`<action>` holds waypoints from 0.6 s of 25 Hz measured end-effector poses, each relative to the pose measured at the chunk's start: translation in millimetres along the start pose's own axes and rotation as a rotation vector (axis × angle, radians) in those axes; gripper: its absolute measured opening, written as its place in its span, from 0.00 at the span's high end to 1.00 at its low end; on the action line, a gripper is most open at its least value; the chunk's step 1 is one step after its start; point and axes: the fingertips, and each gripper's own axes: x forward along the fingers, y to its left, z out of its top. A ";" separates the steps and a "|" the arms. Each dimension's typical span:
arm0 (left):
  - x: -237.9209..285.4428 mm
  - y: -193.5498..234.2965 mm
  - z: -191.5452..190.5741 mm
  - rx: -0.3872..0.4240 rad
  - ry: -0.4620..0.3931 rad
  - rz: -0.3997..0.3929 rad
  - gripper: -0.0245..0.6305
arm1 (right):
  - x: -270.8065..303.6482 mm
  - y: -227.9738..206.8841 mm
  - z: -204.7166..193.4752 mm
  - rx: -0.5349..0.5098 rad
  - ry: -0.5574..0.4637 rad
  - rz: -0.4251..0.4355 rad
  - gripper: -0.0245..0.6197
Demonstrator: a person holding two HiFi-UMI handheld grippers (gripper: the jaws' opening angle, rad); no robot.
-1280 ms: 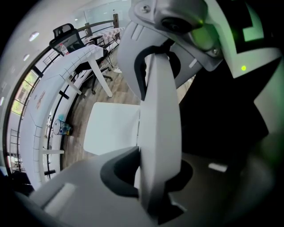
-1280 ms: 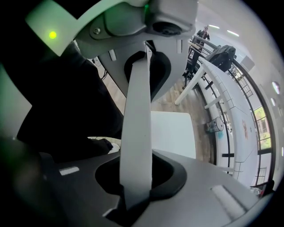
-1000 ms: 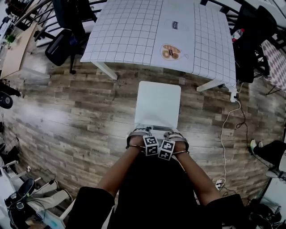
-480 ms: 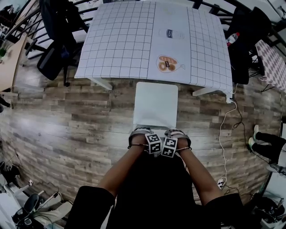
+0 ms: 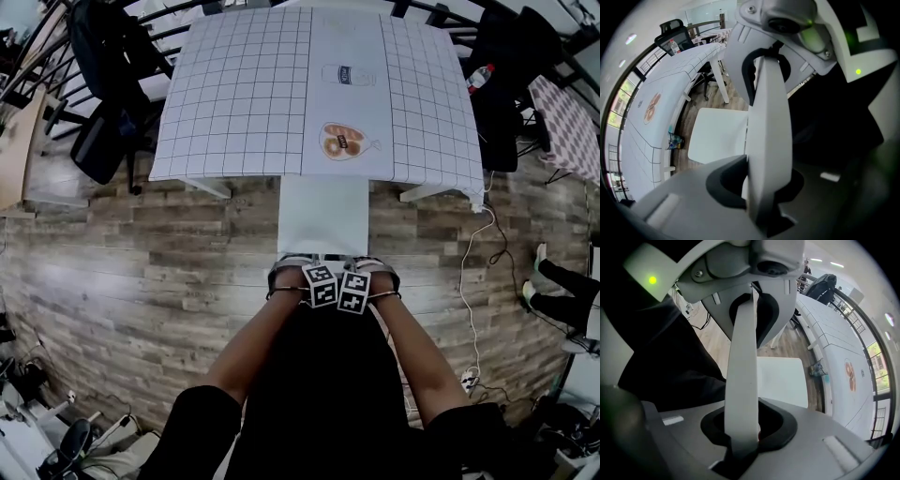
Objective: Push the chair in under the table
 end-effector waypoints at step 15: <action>-6.3 83.4 11.7 -0.004 -0.005 -0.021 0.83 | 0.1 -85.9 -8.4 -0.013 0.003 0.015 0.85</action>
